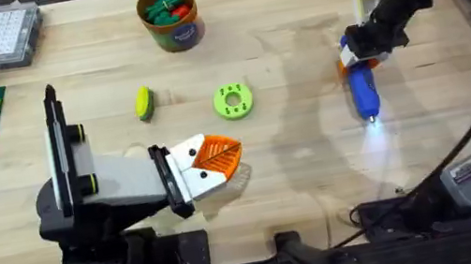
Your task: Pick up the gripper from the table and insert it into the empty holder that is missing its gripper. Then pick up a screw, insert it into the mounting hole, and use the screwdriver to tighten it. Finally, clean up the table by picking up the vegetable and placing it into the bucket.
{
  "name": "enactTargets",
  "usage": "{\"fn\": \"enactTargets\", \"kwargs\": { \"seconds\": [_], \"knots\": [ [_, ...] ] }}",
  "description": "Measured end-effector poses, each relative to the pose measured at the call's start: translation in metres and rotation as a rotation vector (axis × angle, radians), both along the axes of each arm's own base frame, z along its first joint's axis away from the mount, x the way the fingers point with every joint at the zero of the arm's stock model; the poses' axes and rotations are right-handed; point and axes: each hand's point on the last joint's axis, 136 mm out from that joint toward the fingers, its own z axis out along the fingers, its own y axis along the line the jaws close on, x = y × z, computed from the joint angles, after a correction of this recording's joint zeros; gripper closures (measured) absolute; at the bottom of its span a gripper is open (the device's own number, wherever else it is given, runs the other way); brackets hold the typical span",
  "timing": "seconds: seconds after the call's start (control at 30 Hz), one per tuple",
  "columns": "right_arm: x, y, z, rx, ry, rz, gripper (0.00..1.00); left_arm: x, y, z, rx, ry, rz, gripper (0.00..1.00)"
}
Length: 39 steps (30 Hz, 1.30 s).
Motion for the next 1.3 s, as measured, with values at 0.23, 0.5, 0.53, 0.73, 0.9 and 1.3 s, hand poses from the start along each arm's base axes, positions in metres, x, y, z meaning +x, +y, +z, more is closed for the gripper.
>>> {"fn": "enactTargets", "kwargs": {
  "seconds": [0.23,0.5,0.53,0.73,0.9,1.3],
  "knots": [
    [0.006,0.011,0.048,0.042,-0.134,0.021,0.978,0.0,0.0,0.0,0.0,0.0,0.0,0.996],
    [0.048,0.04,0.147,0.184,-0.426,0.101,0.978,0.0,0.0,0.0,0.0,0.0,0.0,0.996],
    [0.054,0.044,0.159,0.204,-0.458,0.112,0.978,0.0,0.0,0.0,0.0,-0.001,0.0,0.996],
    [0.081,0.075,0.229,0.381,-0.661,0.206,0.978,0.0,0.0,0.0,0.0,0.0,0.0,0.996],
    [0.096,0.105,0.279,0.554,-0.836,0.32,0.978,0.0,0.0,0.0,0.0,0.0,0.0,0.996],
    [0.097,0.182,0.361,0.784,-1.116,0.561,0.978,0.0,0.0,0.0,0.0,0.001,0.0,0.996]
  ]
}}
